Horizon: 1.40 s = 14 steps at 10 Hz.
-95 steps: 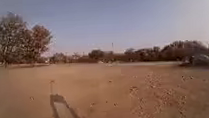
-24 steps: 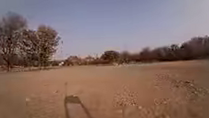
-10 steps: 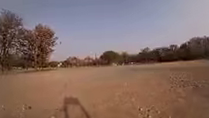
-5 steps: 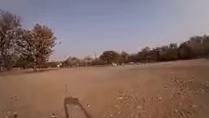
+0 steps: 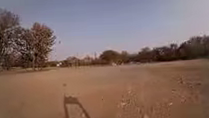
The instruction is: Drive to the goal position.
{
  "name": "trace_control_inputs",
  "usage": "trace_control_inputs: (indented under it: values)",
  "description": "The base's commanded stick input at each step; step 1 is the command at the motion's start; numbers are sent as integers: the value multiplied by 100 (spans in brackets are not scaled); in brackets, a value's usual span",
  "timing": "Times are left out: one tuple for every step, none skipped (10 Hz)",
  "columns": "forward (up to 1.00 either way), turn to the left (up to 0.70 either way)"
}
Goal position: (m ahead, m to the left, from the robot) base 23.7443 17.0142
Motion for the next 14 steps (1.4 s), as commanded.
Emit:
trace_control_inputs:
  values:
    - [70, 0]
    - [70, 0]
    - [70, 0]
    - [70, 0]
    - [70, 0]
    - [70, 0]
    - [70, 0]
    - [70, 0]
    - [70, 0]
    - [70, 0]
    - [70, 0]
    - [70, 0]
    - [70, 0]
    - [70, 0]
